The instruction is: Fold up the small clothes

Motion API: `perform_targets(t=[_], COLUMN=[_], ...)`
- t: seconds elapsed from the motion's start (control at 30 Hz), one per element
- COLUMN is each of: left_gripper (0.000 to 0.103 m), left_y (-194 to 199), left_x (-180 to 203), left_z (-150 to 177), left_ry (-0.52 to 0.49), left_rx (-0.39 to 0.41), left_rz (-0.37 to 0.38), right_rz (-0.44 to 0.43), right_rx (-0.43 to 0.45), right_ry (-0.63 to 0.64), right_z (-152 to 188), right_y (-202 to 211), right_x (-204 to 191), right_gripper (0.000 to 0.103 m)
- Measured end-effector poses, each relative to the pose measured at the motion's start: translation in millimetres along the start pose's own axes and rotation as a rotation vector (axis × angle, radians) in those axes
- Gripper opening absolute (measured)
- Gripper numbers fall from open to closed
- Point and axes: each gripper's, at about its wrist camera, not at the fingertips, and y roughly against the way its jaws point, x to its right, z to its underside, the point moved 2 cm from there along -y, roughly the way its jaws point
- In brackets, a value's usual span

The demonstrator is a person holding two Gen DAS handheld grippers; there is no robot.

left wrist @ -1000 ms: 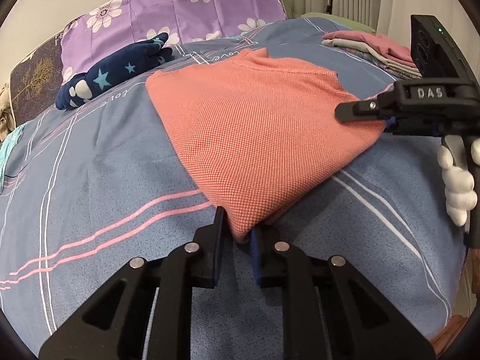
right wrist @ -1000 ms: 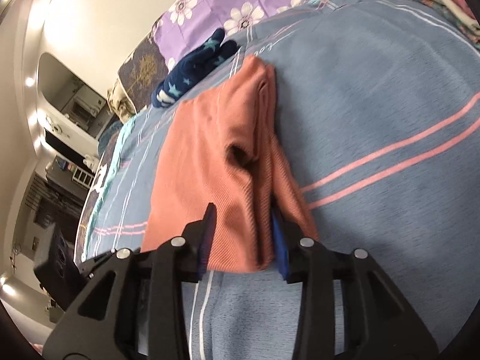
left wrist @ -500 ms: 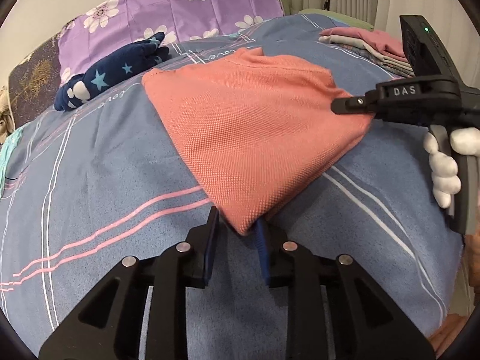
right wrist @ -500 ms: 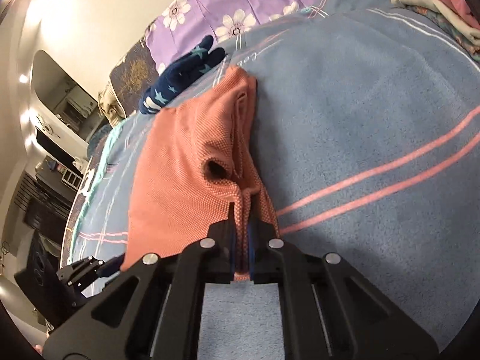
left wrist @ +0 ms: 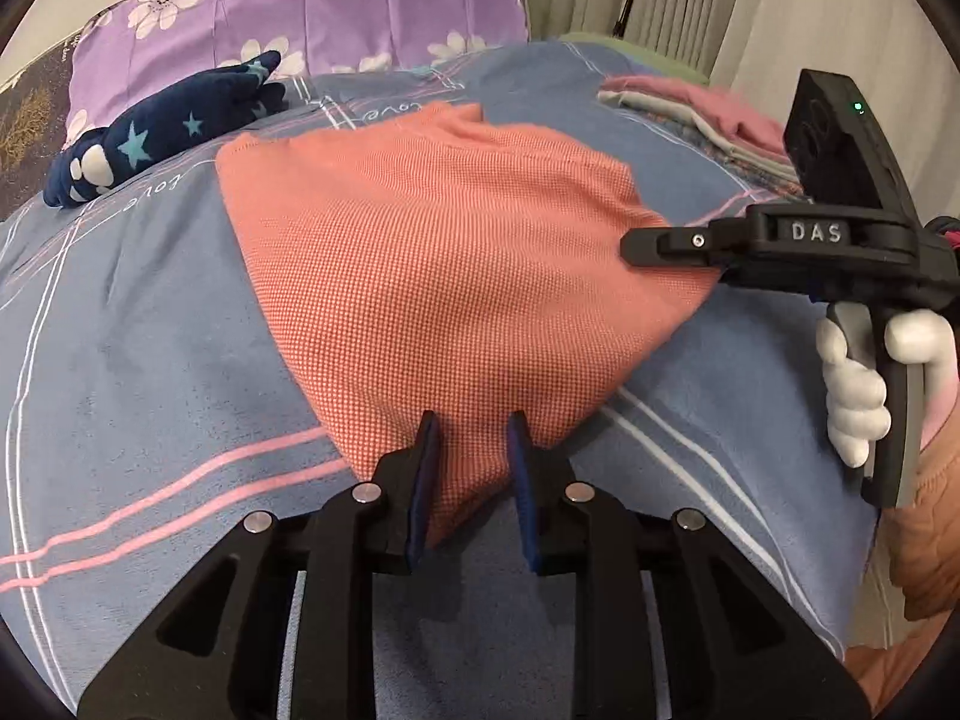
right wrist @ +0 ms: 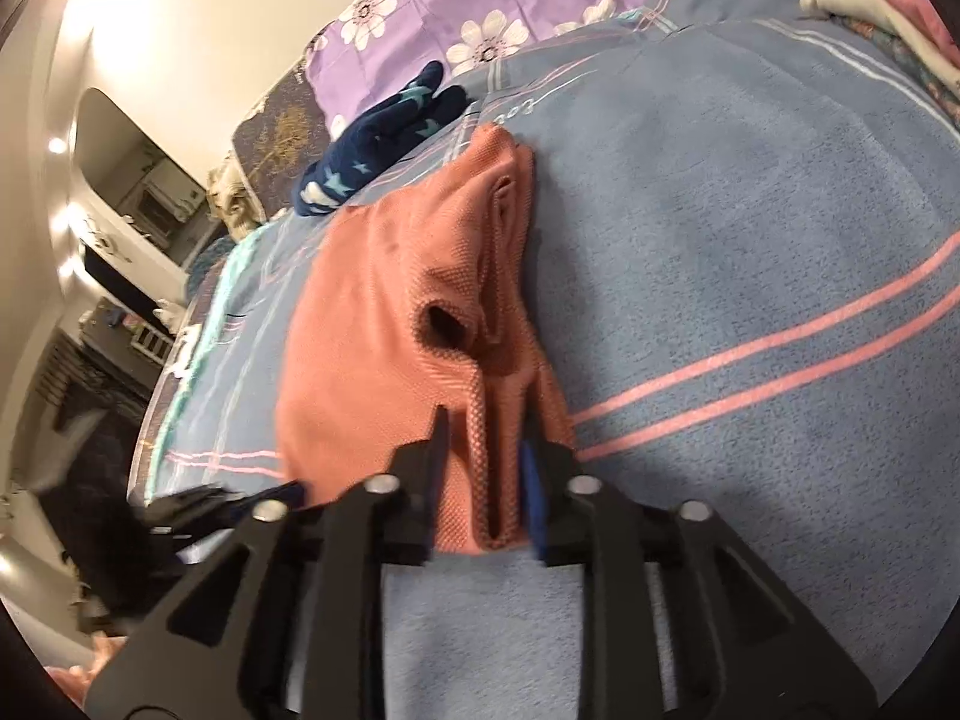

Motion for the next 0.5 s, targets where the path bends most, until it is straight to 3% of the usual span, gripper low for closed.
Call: perform_targets(t=[0.13, 0.23, 0.5], left_gripper=[0.026, 0.027, 0.027], left_y=[1, 2, 3], left_x=[-2, -3, -4], left_z=[0, 1, 3], left_ry=[0.003, 0.008, 0.006], left_rx=[0.0, 0.005, 0.028], left_rz=[0.027, 0.034, 0.026], right_rz=[0.049, 0.034, 0.084], right_rx=[0.039, 0.069, 0.056], right_ry=[0.033, 0.066, 0.124], right_z=[-27, -60, -144], right_y=[10, 12, -36], right_x=[-2, -9, -10], right_gripper=[0.036, 0.036, 0.036])
